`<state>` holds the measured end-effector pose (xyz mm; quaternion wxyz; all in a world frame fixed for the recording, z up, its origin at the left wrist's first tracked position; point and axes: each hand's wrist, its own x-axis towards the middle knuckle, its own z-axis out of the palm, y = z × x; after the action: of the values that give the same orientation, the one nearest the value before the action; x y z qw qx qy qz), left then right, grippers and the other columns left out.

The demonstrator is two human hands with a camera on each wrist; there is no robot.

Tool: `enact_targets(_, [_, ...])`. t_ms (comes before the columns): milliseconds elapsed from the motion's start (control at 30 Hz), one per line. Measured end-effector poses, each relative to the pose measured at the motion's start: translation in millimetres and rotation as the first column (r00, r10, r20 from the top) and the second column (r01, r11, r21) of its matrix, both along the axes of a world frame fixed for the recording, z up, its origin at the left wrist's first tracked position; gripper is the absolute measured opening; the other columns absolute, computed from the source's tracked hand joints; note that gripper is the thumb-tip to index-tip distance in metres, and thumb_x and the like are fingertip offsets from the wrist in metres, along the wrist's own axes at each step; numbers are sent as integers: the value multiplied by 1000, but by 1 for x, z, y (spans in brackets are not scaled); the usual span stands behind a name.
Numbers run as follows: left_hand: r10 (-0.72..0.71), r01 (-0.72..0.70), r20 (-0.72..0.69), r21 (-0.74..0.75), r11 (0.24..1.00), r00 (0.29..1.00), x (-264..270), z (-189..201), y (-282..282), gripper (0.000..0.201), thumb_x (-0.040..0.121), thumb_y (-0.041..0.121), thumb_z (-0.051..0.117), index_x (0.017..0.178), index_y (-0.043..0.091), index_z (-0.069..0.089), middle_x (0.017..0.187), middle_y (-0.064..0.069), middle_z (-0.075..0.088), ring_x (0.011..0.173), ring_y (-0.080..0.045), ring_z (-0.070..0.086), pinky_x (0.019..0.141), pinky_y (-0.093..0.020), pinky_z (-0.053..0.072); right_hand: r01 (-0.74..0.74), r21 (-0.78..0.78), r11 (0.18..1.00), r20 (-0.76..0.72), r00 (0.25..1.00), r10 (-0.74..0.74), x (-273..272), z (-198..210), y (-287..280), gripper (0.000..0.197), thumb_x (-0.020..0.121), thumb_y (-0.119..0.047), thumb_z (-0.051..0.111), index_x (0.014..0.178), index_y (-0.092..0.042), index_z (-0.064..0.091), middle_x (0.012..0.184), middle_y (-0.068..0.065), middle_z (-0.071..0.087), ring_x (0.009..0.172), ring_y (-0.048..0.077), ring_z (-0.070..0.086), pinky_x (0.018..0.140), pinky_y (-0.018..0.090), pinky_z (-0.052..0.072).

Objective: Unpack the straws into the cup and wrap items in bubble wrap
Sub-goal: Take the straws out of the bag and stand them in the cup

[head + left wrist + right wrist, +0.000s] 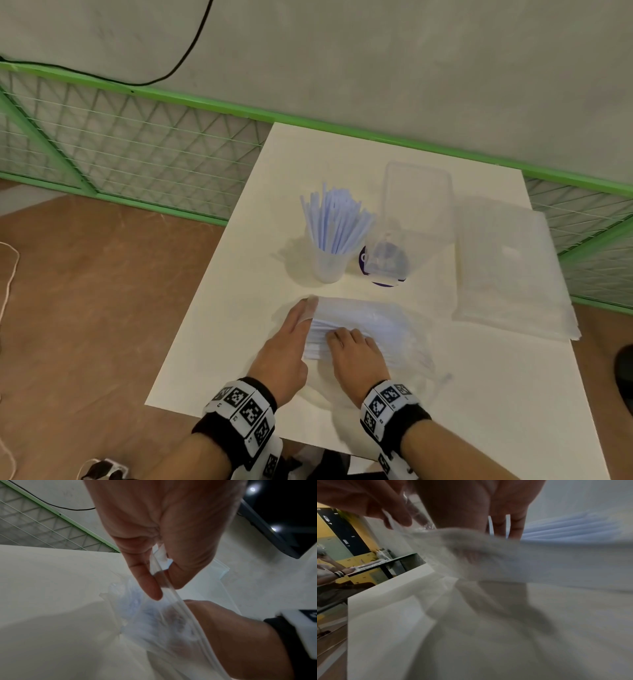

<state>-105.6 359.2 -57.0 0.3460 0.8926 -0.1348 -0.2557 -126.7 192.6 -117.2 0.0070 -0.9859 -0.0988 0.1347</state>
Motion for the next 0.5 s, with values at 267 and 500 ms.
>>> enact_targets(267, [37, -37, -5, -8, 999, 999, -1, 2, 2, 104, 76, -12, 45, 155, 38, 1, 159, 28, -6, 113, -21, 56, 93, -31, 50, 33, 34, 999, -81, 996, -30, 3, 2, 1, 41, 89, -11, 55, 130, -11, 53, 131, 7, 57, 119, 28, 55, 97, 37, 45])
enact_targets(500, [44, -43, 6, -14, 999, 999, -1, 0, 4, 105, 75, -12, 45, 155, 39, 1, 158, 29, -6, 115, -18, 55, 91, -21, 46, 56, 74, 996, -62, 997, -52, 3, -3, -1, 46, 95, -12, 45, 141, -12, 43, 139, 7, 52, 128, 27, 48, 104, 36, 40])
